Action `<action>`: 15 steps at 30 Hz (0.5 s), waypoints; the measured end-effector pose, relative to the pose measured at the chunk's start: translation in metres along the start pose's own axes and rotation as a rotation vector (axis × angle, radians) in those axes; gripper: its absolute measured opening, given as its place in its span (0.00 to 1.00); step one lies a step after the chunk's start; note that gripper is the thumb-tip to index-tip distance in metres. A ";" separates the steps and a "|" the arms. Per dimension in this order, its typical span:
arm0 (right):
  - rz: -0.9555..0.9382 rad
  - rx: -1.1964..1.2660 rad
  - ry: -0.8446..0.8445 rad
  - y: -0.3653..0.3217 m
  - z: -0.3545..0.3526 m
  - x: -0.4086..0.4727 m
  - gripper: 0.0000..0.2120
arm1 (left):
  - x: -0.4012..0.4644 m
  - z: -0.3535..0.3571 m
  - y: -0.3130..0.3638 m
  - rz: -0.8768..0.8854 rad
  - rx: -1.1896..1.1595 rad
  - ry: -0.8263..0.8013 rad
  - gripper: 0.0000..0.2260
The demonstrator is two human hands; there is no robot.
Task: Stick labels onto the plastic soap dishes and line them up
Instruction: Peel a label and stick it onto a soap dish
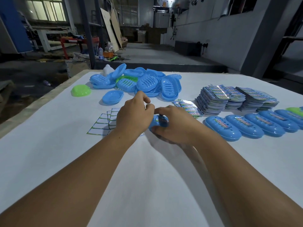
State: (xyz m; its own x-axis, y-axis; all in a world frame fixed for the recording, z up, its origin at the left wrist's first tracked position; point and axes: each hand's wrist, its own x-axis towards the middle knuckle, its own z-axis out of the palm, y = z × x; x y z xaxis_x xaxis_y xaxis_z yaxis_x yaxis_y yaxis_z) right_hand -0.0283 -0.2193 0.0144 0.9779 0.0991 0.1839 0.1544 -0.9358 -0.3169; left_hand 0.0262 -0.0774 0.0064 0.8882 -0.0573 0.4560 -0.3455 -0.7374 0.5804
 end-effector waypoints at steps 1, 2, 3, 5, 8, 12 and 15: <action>0.042 -0.042 0.003 0.001 -0.002 -0.002 0.26 | -0.001 0.000 -0.001 0.004 0.004 0.001 0.03; 0.097 -0.075 0.003 0.004 -0.005 -0.004 0.26 | -0.001 0.000 -0.001 0.008 0.011 0.002 0.03; 0.158 -0.104 -0.006 0.009 -0.009 -0.006 0.27 | -0.001 -0.001 -0.002 0.009 0.018 0.006 0.03; 0.271 -0.137 -0.030 0.022 -0.018 -0.012 0.25 | -0.001 -0.001 -0.003 0.008 0.019 0.012 0.04; 0.393 -0.146 -0.013 0.042 -0.031 -0.017 0.17 | -0.002 -0.002 -0.004 0.009 0.015 0.008 0.04; 0.503 -0.180 0.007 0.051 -0.040 -0.021 0.19 | -0.003 -0.002 -0.006 0.029 0.024 0.017 0.04; 0.534 -0.183 -0.016 0.054 -0.043 -0.020 0.13 | -0.002 -0.004 -0.007 0.023 0.040 0.003 0.05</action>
State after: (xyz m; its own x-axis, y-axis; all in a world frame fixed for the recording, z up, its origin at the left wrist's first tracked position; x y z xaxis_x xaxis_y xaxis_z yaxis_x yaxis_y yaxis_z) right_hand -0.0458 -0.2860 0.0336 0.9160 -0.4003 0.0278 -0.3878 -0.9009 -0.1951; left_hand 0.0256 -0.0694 0.0034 0.8791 -0.0729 0.4710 -0.3537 -0.7622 0.5422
